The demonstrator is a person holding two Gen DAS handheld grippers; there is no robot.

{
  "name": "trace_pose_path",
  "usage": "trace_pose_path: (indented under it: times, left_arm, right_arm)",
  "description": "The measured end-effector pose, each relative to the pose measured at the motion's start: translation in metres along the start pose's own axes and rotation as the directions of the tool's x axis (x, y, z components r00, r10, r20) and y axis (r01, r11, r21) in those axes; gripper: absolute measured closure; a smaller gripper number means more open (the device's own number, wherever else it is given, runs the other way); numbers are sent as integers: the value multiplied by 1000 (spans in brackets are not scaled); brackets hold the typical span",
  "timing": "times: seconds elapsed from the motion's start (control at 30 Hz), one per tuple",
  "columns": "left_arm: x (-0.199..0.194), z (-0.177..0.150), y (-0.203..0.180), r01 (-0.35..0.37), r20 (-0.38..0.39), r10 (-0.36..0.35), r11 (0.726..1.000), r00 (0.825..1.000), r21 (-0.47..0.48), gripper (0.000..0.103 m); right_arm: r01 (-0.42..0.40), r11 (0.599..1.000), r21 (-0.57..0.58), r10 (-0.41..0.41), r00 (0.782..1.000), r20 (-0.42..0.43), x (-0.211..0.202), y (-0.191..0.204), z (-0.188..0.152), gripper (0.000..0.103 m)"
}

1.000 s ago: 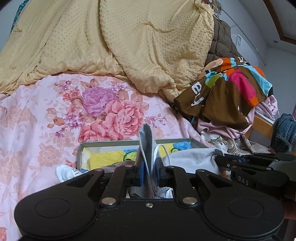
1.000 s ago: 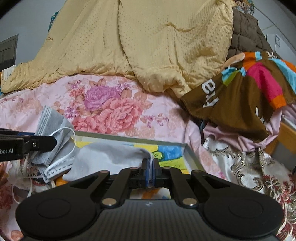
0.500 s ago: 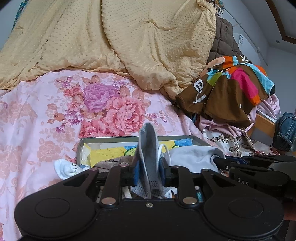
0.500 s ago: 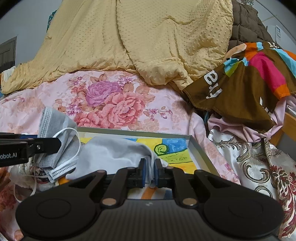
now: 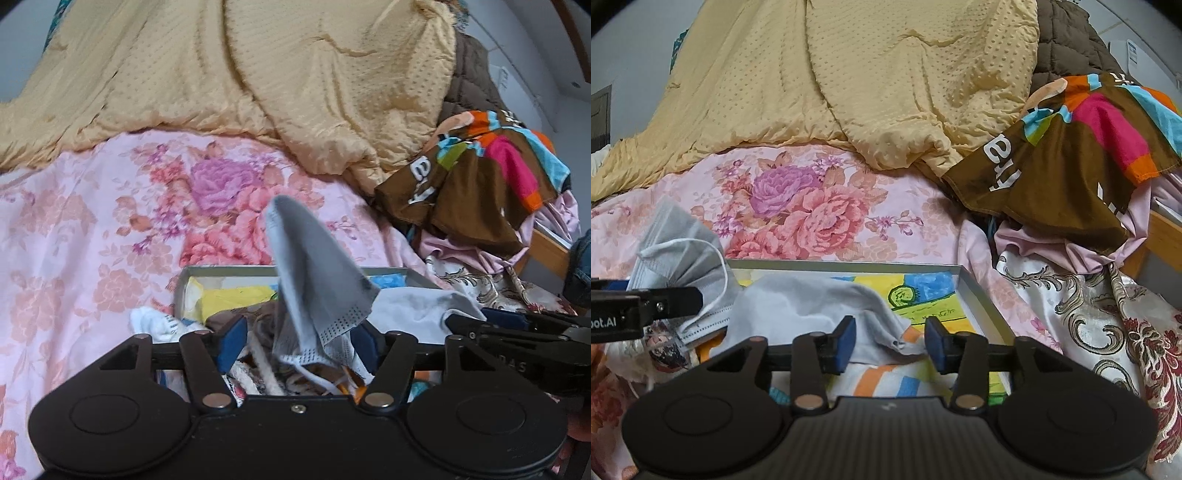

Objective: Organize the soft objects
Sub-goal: 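Lower the mask and grey cloth into the tray and open both tools, then withdraw both open tools up and away from the tray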

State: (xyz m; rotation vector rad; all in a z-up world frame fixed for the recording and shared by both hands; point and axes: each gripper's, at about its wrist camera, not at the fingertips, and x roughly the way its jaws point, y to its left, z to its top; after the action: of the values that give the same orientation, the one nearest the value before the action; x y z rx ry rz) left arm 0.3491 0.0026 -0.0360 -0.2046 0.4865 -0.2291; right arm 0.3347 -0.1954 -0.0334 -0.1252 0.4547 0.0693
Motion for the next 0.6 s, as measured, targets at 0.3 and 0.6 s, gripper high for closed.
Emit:
trace_pose_path:
  times: [0.3,0.6]
  left_arm:
    - [-2,0,0,-21,8,21,1000,1000,9,32]
    - [-4,1,2,-43,17,43,999,999,5,21]
  right_arm:
    - [-1,1000,11,1,1000,7,-3,-3,1,41]
    - [-2,1000,31,2,1000,16,-6,-6,1,26]
